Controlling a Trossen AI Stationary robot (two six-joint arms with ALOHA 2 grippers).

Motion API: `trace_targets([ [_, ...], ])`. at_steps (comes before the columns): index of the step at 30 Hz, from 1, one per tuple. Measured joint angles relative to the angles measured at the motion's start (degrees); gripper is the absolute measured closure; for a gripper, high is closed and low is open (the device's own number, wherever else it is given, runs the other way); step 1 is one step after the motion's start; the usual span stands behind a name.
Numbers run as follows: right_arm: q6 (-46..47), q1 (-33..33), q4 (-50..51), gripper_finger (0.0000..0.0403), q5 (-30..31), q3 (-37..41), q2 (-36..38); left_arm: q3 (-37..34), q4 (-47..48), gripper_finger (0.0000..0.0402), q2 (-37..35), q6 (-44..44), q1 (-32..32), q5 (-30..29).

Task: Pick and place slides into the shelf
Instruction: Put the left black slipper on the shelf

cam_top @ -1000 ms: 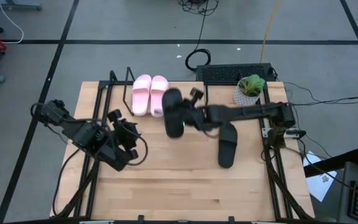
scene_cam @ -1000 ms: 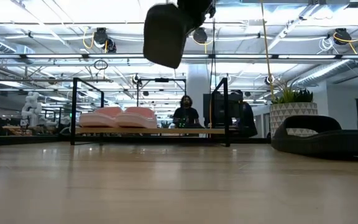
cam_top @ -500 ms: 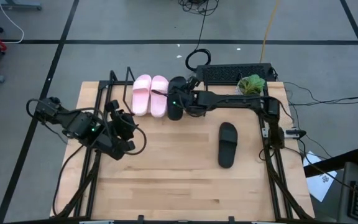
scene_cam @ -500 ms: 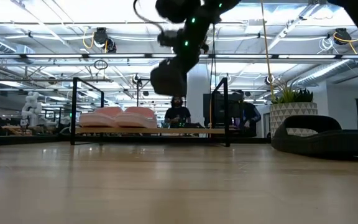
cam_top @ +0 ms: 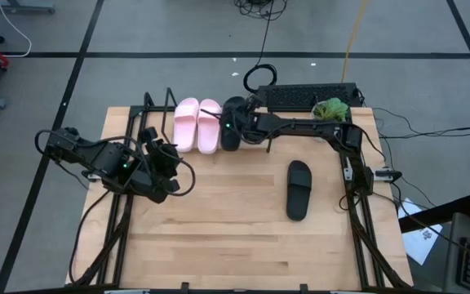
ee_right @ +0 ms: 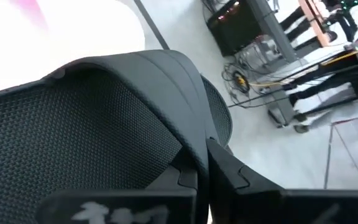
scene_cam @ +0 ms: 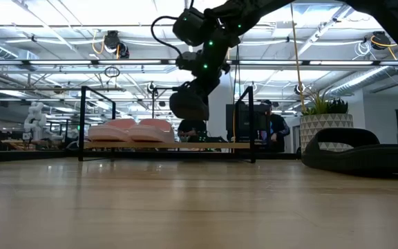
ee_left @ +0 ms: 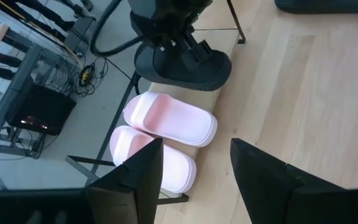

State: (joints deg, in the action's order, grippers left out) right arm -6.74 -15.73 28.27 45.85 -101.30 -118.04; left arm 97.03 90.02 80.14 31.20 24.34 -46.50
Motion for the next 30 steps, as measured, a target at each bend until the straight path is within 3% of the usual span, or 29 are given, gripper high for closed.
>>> trace_targets([
  [14,-5.11,-0.81,-2.25,0.0403,-2.3,0.04,-5.12,0.0,-0.02,0.0213,0.0,-1.55,-0.04,0.0],
  [30,-5.0,-1.88,-4.33,0.0403,-4.06,0.04,-5.03,0.0,0.0,0.0213,0.02,-1.57,-0.04,-0.02],
])
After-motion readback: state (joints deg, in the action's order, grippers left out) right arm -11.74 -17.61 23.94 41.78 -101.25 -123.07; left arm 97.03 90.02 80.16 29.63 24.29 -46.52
